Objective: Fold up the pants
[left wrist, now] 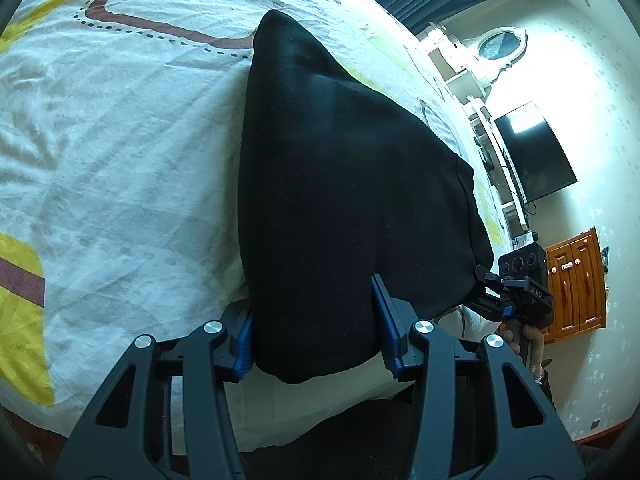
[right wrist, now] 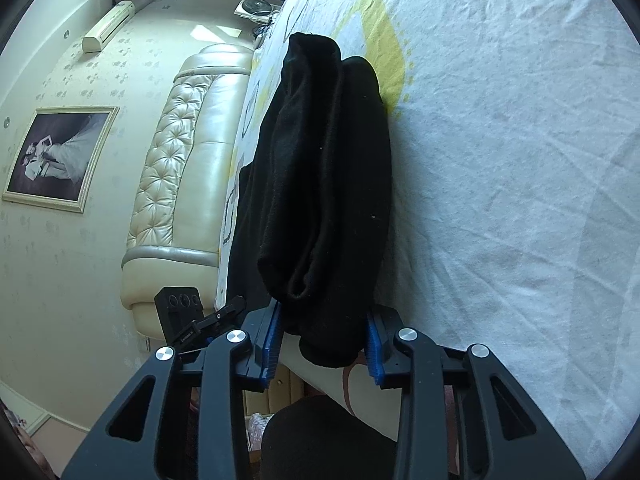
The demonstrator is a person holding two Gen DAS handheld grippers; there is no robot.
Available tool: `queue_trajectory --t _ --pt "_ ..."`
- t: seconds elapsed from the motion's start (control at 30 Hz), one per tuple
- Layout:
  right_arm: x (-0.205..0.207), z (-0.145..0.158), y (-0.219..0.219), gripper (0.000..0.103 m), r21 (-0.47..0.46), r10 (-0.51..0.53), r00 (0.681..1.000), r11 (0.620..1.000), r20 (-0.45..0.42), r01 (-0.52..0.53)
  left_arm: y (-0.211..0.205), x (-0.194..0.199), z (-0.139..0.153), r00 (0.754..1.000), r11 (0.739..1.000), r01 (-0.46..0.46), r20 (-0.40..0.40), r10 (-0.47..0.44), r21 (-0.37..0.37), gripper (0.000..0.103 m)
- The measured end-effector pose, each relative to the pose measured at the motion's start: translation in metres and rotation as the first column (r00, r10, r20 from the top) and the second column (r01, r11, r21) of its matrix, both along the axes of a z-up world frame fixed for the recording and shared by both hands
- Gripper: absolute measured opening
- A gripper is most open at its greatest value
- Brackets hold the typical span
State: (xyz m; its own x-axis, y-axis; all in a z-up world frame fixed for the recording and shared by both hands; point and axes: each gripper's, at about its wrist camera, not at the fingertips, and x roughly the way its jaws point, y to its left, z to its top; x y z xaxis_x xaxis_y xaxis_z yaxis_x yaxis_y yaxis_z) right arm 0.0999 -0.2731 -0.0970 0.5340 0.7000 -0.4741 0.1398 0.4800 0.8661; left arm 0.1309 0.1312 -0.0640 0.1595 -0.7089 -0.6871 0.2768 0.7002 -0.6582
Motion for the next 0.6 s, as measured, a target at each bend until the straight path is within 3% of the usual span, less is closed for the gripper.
queue_trajectory --t 0.4,0.6 --pt "0.0001 0.0024 -0.0037 0.035 -0.002 0.017 1.0 1.0 -0.017 -0.017 -0.0016 -0.0008 -0.0027 1.0 1.0 0.015 -0.01 -0.015 -0.01 0.048" --pt "0.0024 -0.0037 -0.0071 0.038 0.008 0.015 1.0 1.0 -0.024 -0.015 -0.0002 0.002 -0.0059 1.0 1.0 0.015 0.01 -0.014 -0.024 0.058"
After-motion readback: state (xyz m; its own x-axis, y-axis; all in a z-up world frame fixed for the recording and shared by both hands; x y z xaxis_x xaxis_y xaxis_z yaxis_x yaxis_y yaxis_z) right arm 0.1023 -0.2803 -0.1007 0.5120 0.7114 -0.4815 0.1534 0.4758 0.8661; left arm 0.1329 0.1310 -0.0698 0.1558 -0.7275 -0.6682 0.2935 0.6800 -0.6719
